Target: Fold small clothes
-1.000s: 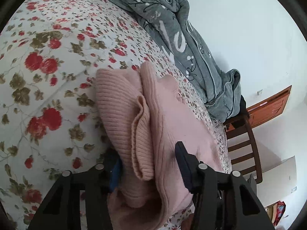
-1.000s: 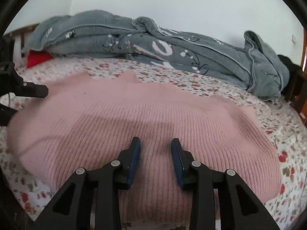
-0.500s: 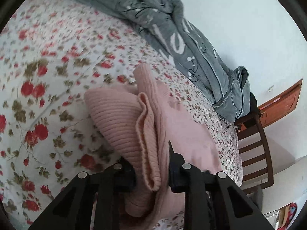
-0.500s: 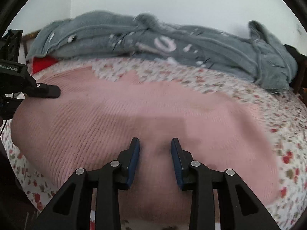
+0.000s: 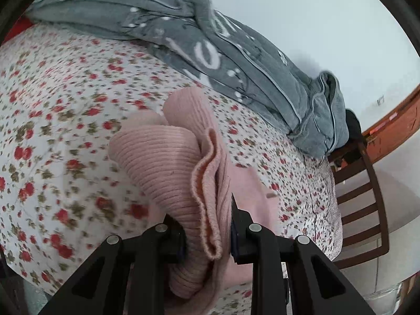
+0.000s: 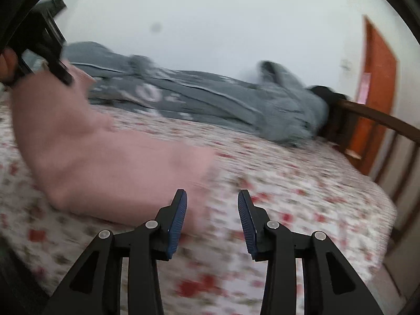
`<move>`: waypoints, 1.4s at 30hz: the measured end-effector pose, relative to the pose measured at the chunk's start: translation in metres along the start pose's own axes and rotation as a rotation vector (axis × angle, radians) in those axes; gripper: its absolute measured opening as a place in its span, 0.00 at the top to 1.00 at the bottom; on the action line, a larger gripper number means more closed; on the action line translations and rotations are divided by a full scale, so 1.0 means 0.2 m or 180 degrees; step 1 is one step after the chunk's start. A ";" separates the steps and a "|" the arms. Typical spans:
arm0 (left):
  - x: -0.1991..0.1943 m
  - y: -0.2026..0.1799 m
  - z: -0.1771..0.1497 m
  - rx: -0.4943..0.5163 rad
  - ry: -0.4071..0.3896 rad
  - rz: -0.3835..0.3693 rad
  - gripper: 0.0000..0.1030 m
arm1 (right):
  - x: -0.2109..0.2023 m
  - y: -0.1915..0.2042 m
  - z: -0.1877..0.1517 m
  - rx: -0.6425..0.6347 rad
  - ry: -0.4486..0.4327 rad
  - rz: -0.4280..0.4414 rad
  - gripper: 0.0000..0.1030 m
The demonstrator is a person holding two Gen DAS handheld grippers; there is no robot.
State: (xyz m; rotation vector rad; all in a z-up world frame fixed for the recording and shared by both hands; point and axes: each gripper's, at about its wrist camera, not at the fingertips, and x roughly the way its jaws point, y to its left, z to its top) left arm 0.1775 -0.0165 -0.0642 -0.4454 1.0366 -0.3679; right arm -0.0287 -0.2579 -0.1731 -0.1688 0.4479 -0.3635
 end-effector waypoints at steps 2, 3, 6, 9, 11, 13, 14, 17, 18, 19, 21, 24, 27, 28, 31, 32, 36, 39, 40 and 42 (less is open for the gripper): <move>0.07 -0.13 -0.02 0.0080 0.0095 -0.0016 0.78 | -0.01 -0.10 -0.03 0.0137 0.0026 -0.0082 0.62; 0.10 -0.18 -0.03 0.0112 0.0129 -0.0023 0.78 | -0.01 -0.13 -0.03 0.0187 0.0040 -0.0100 0.62; 0.28 -0.37 -0.10 0.0301 0.0274 0.0015 0.78 | -0.01 -0.23 -0.03 0.0351 0.0106 -0.0142 0.62; 0.44 -0.50 -0.17 0.0454 0.0545 -0.0051 0.74 | -0.02 -0.30 -0.02 0.0464 0.0152 -0.0096 0.62; 0.48 -0.54 -0.19 0.0514 0.0607 -0.0278 0.67 | -0.04 -0.34 -0.02 0.0469 0.0121 -0.0073 0.62; 0.46 -0.54 -0.19 0.0532 0.0602 -0.0396 0.66 | -0.06 -0.38 -0.01 0.0512 0.0068 -0.0011 0.59; 0.43 -0.54 -0.18 0.0519 0.0575 -0.0512 0.64 | -0.07 -0.39 -0.01 0.0546 0.0032 0.0033 0.59; 0.29 -0.48 -0.13 0.0466 0.0398 -0.0704 0.55 | -0.06 -0.38 0.01 0.0597 -0.0013 0.0265 0.57; 0.27 -0.46 -0.12 0.0467 0.0352 -0.0704 0.53 | -0.05 -0.37 0.02 0.0608 -0.0002 0.0335 0.57; 0.23 -0.43 -0.11 0.0479 0.0289 -0.0667 0.52 | -0.05 -0.36 0.04 0.0660 0.0008 0.0495 0.57; 0.18 -0.36 -0.09 0.0511 0.0210 -0.0529 0.52 | -0.03 -0.34 0.08 0.0817 0.0026 0.0906 0.56; 0.11 -0.18 -0.09 0.0535 0.0061 -0.0296 0.52 | 0.00 -0.30 0.18 0.1012 0.0037 0.1421 0.52; 0.09 -0.01 -0.12 0.0541 -0.0003 -0.0055 0.52 | 0.05 -0.25 0.30 0.1167 0.0022 0.1731 0.45; 0.08 0.06 -0.14 0.0527 0.0003 0.0003 0.52 | 0.08 -0.22 0.34 0.1191 0.0041 0.1804 0.41; 0.08 0.22 -0.18 0.0438 0.0059 0.0080 0.52 | 0.19 -0.09 0.44 0.1103 0.0227 0.1844 0.40; 0.09 0.25 -0.19 0.0407 0.0074 0.0063 0.52 | 0.25 -0.03 0.45 0.1051 0.0353 0.1752 0.40; 0.08 0.37 -0.22 0.0267 0.0083 -0.0015 0.52 | 0.46 0.14 0.40 0.0818 0.0847 0.1750 0.82; 0.07 0.41 -0.24 0.0209 0.0073 -0.0180 0.52 | 0.41 0.08 0.35 0.0787 0.0598 0.1642 0.89; 0.06 0.42 -0.24 0.0214 0.0061 -0.0245 0.52 | 0.40 0.01 0.33 0.0923 0.0503 0.1628 0.89; 0.05 0.42 -0.25 0.0258 0.0016 -0.0321 0.52 | 0.36 -0.12 0.26 0.1265 0.0432 0.1691 0.89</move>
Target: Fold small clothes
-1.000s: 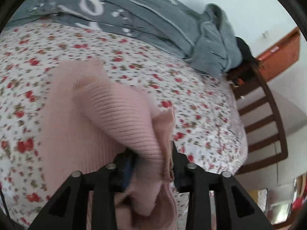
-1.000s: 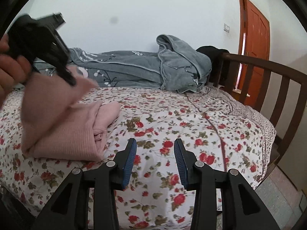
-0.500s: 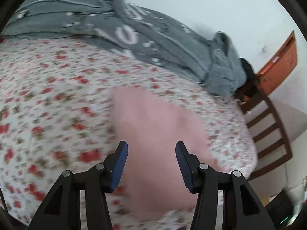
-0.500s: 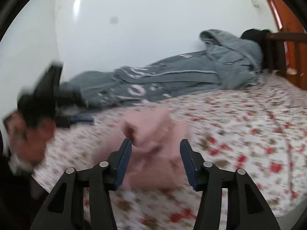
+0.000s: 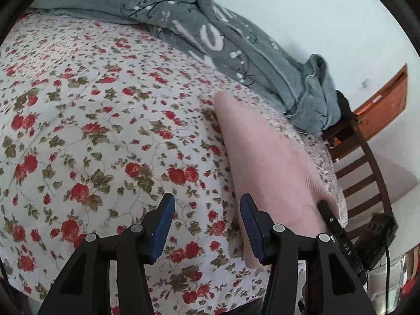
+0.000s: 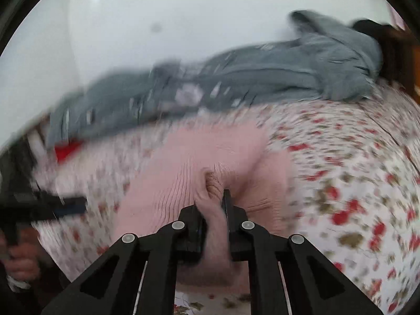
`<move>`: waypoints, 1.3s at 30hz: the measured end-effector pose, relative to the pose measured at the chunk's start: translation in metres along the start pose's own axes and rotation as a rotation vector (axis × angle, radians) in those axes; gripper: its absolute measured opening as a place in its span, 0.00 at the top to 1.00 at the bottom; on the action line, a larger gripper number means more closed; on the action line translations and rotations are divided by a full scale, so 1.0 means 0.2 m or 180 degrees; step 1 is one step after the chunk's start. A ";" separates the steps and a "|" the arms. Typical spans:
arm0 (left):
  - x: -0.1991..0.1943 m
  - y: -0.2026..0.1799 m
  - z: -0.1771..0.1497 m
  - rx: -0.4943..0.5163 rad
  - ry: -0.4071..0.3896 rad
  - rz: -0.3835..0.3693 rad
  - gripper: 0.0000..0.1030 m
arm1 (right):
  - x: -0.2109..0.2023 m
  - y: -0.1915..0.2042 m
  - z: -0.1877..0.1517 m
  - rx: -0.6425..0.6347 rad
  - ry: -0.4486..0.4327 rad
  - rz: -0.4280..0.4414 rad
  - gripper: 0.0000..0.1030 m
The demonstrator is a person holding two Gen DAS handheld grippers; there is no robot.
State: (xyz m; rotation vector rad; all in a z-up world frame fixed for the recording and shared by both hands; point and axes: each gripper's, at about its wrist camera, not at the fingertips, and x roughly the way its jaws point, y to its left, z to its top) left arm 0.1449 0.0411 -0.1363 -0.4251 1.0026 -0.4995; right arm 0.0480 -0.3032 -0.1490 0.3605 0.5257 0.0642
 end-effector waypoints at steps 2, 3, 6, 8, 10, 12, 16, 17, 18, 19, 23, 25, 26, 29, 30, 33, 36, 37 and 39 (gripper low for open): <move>0.02 -0.02 0.00 0.0041 -0.0032 -0.0065 0.52 | 0.03 -0.04 -0.07 -0.0070 0.0134 -0.0148 0.89; 0.03 -0.04 0.00 0.0054 -0.0018 -0.0103 0.52 | 0.07 -0.04 -0.11 -0.0181 0.0213 -0.0239 0.88; 0.10 -0.13 -0.01 0.0142 0.0092 -0.0185 0.52 | 0.07 0.00 -0.17 -0.0434 0.0244 -0.0380 0.84; 0.12 -0.18 -0.03 0.0268 0.0142 -0.0180 0.52 | 0.01 0.01 -0.13 -0.0530 0.0235 -0.0470 0.67; 0.12 -0.20 -0.04 0.0330 0.0140 -0.0168 0.52 | -0.05 -0.02 -0.06 -0.0452 0.0194 -0.0384 0.51; 0.13 -0.21 -0.03 0.0311 0.0131 -0.0162 0.52 | -0.10 -0.05 0.01 -0.0357 0.0142 -0.0241 0.47; 0.15 -0.20 -0.02 0.0186 0.0138 -0.0169 0.52 | -0.08 -0.12 0.17 -0.0243 0.0110 -0.0175 0.45; 0.15 -0.20 -0.02 0.0177 0.0136 -0.0168 0.52 | -0.06 -0.13 0.20 -0.0174 0.0120 -0.0151 0.45; 0.16 -0.21 -0.02 0.0180 0.0138 -0.0164 0.52 | -0.03 -0.13 0.22 -0.0122 0.0150 -0.0115 0.45; 0.16 -0.22 -0.01 0.0194 0.0144 -0.0150 0.52 | 0.03 -0.15 0.25 -0.0041 0.0223 -0.0047 0.45; 0.17 -0.25 0.00 0.0219 0.0145 -0.0113 0.52 | 0.28 -0.19 0.22 0.0292 0.0781 0.0040 0.45; 0.17 -0.26 0.00 0.0223 0.0142 -0.0100 0.52 | 0.33 -0.20 0.19 0.0368 0.0772 0.0228 0.67; 0.17 -0.26 0.00 0.0222 0.0146 -0.0083 0.52 | 0.32 -0.20 0.18 0.0321 0.0730 0.0230 0.78; 0.17 -0.26 0.00 0.0239 0.0169 -0.0054 0.52 | 0.20 -0.24 0.22 0.0245 0.0316 0.0238 0.86; 0.17 -0.26 0.00 0.0243 0.0166 -0.0048 0.52 | 0.18 -0.26 0.22 0.0300 0.0256 0.0230 0.87; 0.19 -0.27 0.01 0.0220 0.0165 -0.0066 0.52 | 0.25 -0.33 0.19 0.0393 0.0456 0.0071 0.86; 0.21 -0.30 0.01 0.0209 0.0186 -0.0155 0.52 | 0.28 -0.31 0.15 0.0182 0.0509 -0.0046 0.80; 0.21 -0.32 0.00 0.0238 0.0184 -0.0184 0.52 | 0.25 -0.30 0.18 0.0147 0.0493 -0.0118 0.77; 0.20 -0.36 -0.01 0.0356 0.0141 -0.0208 0.52 | 0.16 -0.30 0.21 0.0183 0.0375 -0.0205 0.75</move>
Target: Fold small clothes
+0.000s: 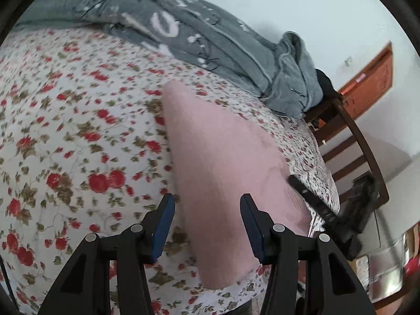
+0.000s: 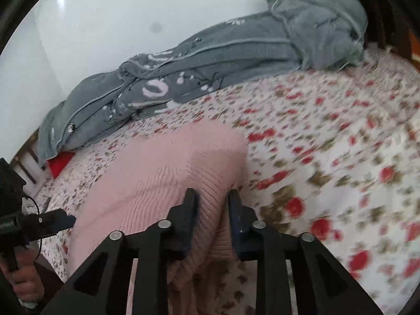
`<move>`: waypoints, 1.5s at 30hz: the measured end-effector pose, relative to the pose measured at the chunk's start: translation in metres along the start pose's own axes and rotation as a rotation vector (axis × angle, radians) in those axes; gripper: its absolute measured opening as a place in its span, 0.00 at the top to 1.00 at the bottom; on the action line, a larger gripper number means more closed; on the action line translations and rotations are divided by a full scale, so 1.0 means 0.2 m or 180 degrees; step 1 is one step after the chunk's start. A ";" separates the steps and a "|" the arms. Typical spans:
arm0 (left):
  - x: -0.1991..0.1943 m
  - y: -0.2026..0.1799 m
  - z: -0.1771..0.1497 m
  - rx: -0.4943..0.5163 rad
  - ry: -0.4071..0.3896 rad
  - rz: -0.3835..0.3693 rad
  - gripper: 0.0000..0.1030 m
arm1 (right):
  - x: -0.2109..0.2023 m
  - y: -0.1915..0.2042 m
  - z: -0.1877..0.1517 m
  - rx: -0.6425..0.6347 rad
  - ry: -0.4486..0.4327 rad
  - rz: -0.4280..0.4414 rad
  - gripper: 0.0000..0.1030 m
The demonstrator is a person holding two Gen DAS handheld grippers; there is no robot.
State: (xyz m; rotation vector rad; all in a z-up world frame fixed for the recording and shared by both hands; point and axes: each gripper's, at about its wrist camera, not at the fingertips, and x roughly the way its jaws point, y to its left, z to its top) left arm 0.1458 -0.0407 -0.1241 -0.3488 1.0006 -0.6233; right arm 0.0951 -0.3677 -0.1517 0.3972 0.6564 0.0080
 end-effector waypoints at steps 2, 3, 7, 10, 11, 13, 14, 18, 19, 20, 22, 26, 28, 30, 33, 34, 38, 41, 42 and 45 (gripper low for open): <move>0.01 -0.05 0.00 0.0105 -0.0045 0.0014 0.52 | -0.12 0.04 0.01 -0.0049 -0.0201 0.0004 0.72; 0.02 -0.07 0.01 0.0131 -0.0049 0.0030 0.52 | -0.15 0.07 0.00 -0.0136 -0.0254 0.0048 0.70; 0.14 -0.16 -0.03 0.0358 0.0033 0.0406 0.52 | -0.17 0.24 -0.12 -0.0711 -0.0400 -0.0005 0.68; 0.19 -0.15 -0.09 0.0498 -0.0010 0.0558 0.43 | -0.06 0.28 -0.24 -0.1026 -0.0207 -0.0380 0.69; 0.20 -0.14 -0.10 0.0497 0.0017 0.0532 0.43 | 0.00 0.26 -0.28 -0.1056 -0.0148 -0.0455 0.69; 0.19 -0.13 -0.09 0.0459 0.0057 0.0477 0.43 | 0.00 0.25 -0.32 -0.1048 -0.0248 -0.0453 0.65; 0.17 -0.12 -0.08 0.0440 0.0074 0.0406 0.44 | -0.01 0.24 -0.32 -0.1052 -0.0240 -0.0471 0.64; 0.09 -0.08 -0.05 0.0376 0.0005 0.0269 0.46 | -0.04 0.20 -0.27 -0.0925 -0.0095 -0.0363 0.61; 0.08 -0.07 -0.04 0.0353 -0.0022 0.0256 0.46 | -0.03 0.18 -0.26 -0.0898 -0.0059 -0.0337 0.57; 0.07 -0.04 -0.02 0.0310 -0.0046 0.0226 0.46 | -0.03 0.16 -0.24 -0.0830 0.0003 -0.0281 0.56; 0.07 0.01 0.02 0.0183 -0.0044 0.0145 0.46 | -0.03 0.12 -0.20 -0.0669 0.0115 -0.0150 0.52; 0.10 0.14 0.10 -0.0138 0.0007 -0.0119 0.46 | -0.06 0.09 -0.10 -0.0454 0.0201 0.0119 0.52; 0.13 0.18 0.14 -0.0216 0.0034 -0.0187 0.46 | -0.06 0.10 -0.04 -0.0422 0.0187 0.0182 0.46; 0.19 0.20 0.17 -0.0229 0.0099 -0.0212 0.46 | -0.02 0.09 0.02 -0.0373 0.0191 0.0230 0.39; 0.29 0.24 0.20 -0.0278 0.0243 -0.0369 0.44 | 0.11 0.07 0.09 -0.0224 0.0379 0.0176 0.35; 0.31 0.26 0.21 -0.0330 0.0269 -0.0429 0.42 | 0.16 0.04 0.09 -0.0148 0.0490 0.0137 0.35; 0.40 0.28 0.20 -0.0381 0.0355 -0.0565 0.42 | 0.32 -0.08 0.06 0.0266 0.0806 0.0416 0.31; 0.44 0.26 0.20 -0.0348 0.0373 -0.0577 0.43 | 0.38 -0.10 0.05 0.0315 0.0849 0.0476 0.29; 0.45 0.25 0.21 -0.0337 0.0383 -0.0567 0.43 | 0.39 -0.09 0.06 0.0294 0.0861 0.0437 0.29; 0.48 0.21 0.22 -0.0311 0.0397 -0.0476 0.49 | 0.43 -0.02 0.07 0.0103 0.0869 0.0334 0.29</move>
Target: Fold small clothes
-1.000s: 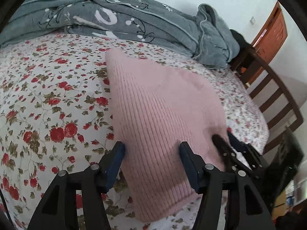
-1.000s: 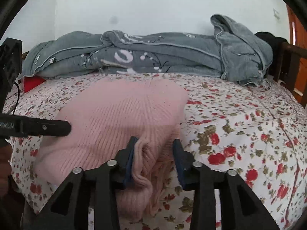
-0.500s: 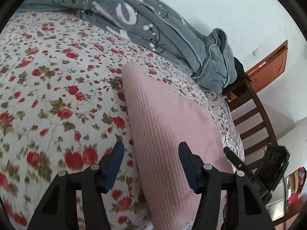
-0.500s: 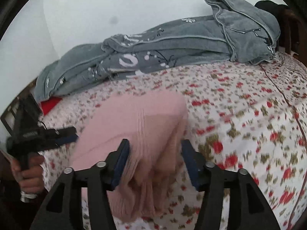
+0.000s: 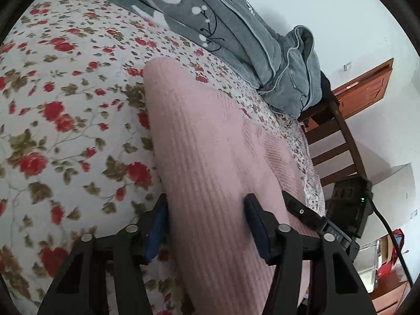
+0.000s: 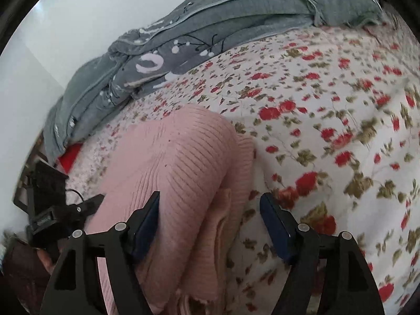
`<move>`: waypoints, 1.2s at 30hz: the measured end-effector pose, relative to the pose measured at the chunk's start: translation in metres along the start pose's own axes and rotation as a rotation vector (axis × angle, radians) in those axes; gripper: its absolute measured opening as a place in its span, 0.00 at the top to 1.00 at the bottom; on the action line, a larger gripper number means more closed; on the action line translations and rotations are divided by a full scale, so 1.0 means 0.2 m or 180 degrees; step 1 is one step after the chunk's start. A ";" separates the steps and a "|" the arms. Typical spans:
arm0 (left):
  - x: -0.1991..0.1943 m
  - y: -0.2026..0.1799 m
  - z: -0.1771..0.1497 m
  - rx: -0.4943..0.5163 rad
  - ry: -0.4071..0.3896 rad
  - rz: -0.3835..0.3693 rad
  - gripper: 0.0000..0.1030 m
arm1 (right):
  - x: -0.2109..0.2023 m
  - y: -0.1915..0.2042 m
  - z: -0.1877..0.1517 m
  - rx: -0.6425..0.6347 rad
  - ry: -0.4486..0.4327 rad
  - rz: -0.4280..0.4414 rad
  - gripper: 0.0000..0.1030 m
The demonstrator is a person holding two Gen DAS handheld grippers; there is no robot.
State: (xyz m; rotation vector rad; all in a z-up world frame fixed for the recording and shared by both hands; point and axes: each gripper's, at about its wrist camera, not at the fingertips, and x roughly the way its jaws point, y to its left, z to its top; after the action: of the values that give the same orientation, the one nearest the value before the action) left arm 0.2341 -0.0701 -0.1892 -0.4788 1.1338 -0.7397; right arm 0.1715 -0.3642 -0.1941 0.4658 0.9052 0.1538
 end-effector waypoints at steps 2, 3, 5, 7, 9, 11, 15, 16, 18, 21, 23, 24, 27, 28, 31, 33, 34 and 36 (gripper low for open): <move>0.00 -0.03 0.01 0.0026 -0.0021 0.0085 0.57 | 0.02 0.00 0.01 0.0007 0.0033 0.0041 0.29; -0.02 -0.04 0.01 0.0052 -0.0031 0.0106 0.59 | 0.02 -0.02 0.01 0.0061 0.0053 0.0099 0.31; -0.05 -0.09 0.01 0.0161 -0.0060 0.0151 0.64 | -0.02 -0.06 0.00 0.0288 0.0039 0.0483 0.57; -0.08 -0.11 0.02 0.0253 -0.0086 0.0160 0.66 | -0.06 -0.06 -0.01 0.0345 -0.0046 0.0493 0.69; -0.12 -0.13 0.04 0.0291 -0.0138 0.0155 0.67 | -0.09 0.02 -0.01 0.0221 -0.0155 0.0316 0.72; -0.19 -0.12 0.07 0.0275 -0.0197 0.0109 0.67 | -0.13 0.15 -0.01 0.0086 -0.0260 0.0238 0.73; -0.40 -0.03 0.20 0.0210 -0.0443 0.0193 0.68 | -0.09 0.31 0.04 0.0056 -0.0285 0.0443 0.74; -0.46 0.00 0.24 0.0190 -0.0491 0.0258 0.68 | -0.06 0.36 0.05 0.0060 -0.0286 0.0516 0.75; -0.53 0.03 0.30 0.0215 -0.0539 0.0395 0.68 | 0.01 0.45 0.07 0.0045 -0.0309 0.0625 0.75; -0.62 0.08 0.37 0.0285 -0.0650 0.0652 0.68 | 0.14 0.57 0.13 0.0064 -0.0286 0.0801 0.75; -0.64 0.14 0.40 0.0237 -0.0680 0.0706 0.68 | 0.23 0.62 0.17 0.0132 -0.0222 0.0941 0.75; -0.64 0.19 0.42 0.0195 -0.0679 0.0713 0.68 | 0.26 0.63 0.18 0.0137 -0.0193 0.0958 0.75; -0.54 0.32 0.43 0.0077 -0.0614 0.0815 0.67 | 0.41 0.67 0.21 0.0006 -0.0088 0.0713 0.75; -0.49 0.35 0.43 0.0055 -0.0594 0.0924 0.65 | 0.50 0.68 0.21 -0.0095 0.0025 0.0493 0.74; -0.38 0.44 0.38 0.0065 -0.0671 0.1050 0.59 | 0.57 0.63 0.19 -0.0200 -0.0018 0.0368 0.69; -0.39 0.45 0.36 0.0040 -0.0737 0.0982 0.57 | 0.56 0.63 0.21 -0.0245 0.0009 0.0305 0.65; -0.39 0.45 0.36 0.0029 -0.0722 0.0977 0.57 | 0.56 0.62 0.21 -0.0265 0.0010 0.0247 0.57; -0.43 0.44 0.36 0.0058 -0.0710 0.0999 0.56 | 0.53 0.61 0.22 -0.0295 0.0017 0.0183 0.49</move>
State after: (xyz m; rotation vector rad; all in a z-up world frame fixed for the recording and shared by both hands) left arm 0.3068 0.0511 -0.1677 -0.3475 0.9631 -0.4117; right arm 0.2795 -0.2351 -0.1923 0.4056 0.8864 0.2486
